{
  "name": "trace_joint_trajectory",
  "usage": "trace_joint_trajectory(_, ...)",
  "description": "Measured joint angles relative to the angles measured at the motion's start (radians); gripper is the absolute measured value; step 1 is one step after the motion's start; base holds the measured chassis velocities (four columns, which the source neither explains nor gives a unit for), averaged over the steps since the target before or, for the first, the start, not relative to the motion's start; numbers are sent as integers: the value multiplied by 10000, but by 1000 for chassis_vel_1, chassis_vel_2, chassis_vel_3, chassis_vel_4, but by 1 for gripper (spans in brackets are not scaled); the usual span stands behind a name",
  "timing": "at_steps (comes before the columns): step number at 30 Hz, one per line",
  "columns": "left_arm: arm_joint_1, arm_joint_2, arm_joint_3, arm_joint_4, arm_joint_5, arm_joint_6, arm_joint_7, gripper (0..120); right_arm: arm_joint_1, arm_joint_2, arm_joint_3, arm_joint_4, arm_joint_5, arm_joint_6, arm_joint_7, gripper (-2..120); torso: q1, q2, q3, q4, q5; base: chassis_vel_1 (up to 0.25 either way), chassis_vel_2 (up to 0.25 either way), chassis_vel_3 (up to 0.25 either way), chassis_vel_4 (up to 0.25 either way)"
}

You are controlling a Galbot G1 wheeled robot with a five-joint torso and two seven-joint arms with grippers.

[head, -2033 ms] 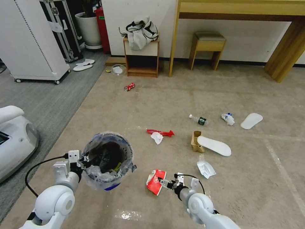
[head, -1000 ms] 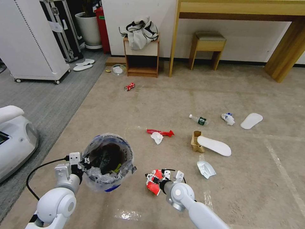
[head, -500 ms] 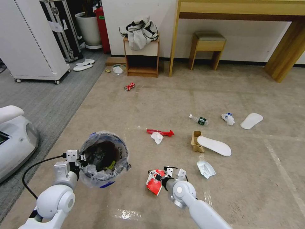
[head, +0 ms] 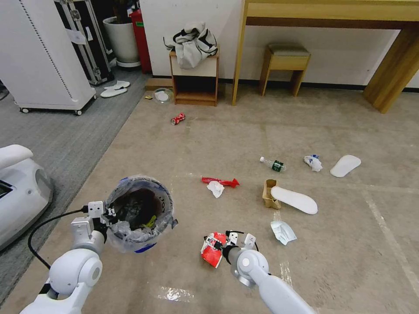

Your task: Pick up the trash bin and place the garbage on the floor into it.

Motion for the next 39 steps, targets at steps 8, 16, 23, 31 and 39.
trace_joint_trajectory(8,-62,-12,-67,95,-25,-53,28,1,155,219,124,-540,-11,3,-4,100,-1,0,0,0,0,0,0,0,0)
trace_joint_trajectory(16,-68,-87,-21,188,18,-107,112,1,383,319,213,-1039,-22,27,-207,100,0,0,0,-1,0,0,0,0,0)
trace_joint_trajectory(23,-37,-111,-16,252,77,-173,202,1,555,395,221,-1373,-12,28,-345,100,-1,0,0,0,0,0,0,0,0)
trace_joint_trajectory(31,-27,-116,-7,310,85,-213,243,1,614,542,114,-1703,-143,28,-457,100,0,0,0,0,0,0,0,0,0)
trace_joint_trajectory(39,-32,-126,12,361,88,-248,306,1,719,654,100,-2133,-299,69,-683,100,-2,0,-2,0,0,0,0,0,0)
